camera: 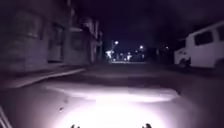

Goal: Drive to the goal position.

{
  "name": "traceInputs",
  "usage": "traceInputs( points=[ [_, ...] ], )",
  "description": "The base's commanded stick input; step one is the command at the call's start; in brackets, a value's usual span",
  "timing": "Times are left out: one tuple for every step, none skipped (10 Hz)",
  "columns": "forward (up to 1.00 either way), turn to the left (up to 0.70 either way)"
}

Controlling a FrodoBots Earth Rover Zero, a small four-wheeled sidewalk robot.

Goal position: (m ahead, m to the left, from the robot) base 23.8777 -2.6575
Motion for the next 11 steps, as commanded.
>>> traceInputs(
  points=[
    [0.85,0.0],
    [0.85,0.0],
    [0.85,0.0],
    [0.85,0.0],
    [0.85,0.0],
    [0.85,0.0],
    [0.85,0.0],
    [0.85,0.0],
    [0.85,-0.1],
    [0.85,-0.26],
    [0.85,-0.33]
  ],
)
